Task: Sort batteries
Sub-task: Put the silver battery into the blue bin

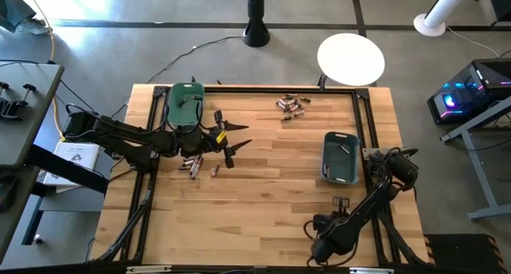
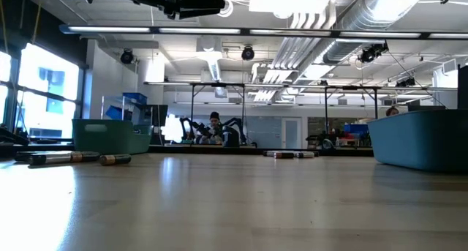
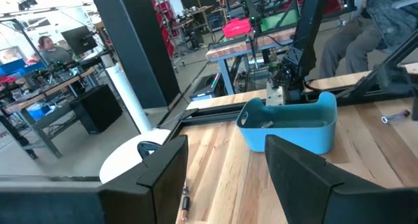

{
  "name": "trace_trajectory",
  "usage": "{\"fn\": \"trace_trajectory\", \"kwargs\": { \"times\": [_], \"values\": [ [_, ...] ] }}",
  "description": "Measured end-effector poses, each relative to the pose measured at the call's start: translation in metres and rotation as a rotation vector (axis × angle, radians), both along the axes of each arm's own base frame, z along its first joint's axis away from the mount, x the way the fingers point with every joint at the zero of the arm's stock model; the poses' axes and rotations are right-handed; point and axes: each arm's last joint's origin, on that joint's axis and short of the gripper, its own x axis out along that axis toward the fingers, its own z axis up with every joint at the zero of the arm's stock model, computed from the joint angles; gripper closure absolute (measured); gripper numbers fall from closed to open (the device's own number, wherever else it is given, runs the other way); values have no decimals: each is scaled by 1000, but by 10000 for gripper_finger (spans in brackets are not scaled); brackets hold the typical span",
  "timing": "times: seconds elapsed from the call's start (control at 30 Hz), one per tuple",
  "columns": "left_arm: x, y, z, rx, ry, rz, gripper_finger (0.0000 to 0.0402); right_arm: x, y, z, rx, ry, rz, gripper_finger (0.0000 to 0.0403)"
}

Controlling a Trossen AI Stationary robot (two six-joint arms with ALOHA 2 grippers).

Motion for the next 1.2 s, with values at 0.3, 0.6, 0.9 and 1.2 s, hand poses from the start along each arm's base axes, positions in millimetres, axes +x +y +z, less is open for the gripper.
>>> {"fn": "trace_trajectory", "kwargs": {
  "times": [0.3, 0.6, 0.9, 1.2],
  "values": [
    [0, 0, 0, -1, 0, 0, 204, -17, -17, 9, 11, -18, -231, 302],
    [0, 0, 0, 0, 5, 0, 204, -49, -32, 5, 68, -252, -527, 197],
    [0, 0, -1, -1, 9, 0, 204, -48, -37, -21, 189, -328, -654, 212],
    [0, 0, -1, -1, 7, 0, 204, -31, -27, 0, 250, -457, -433, 213]
  ]
}}
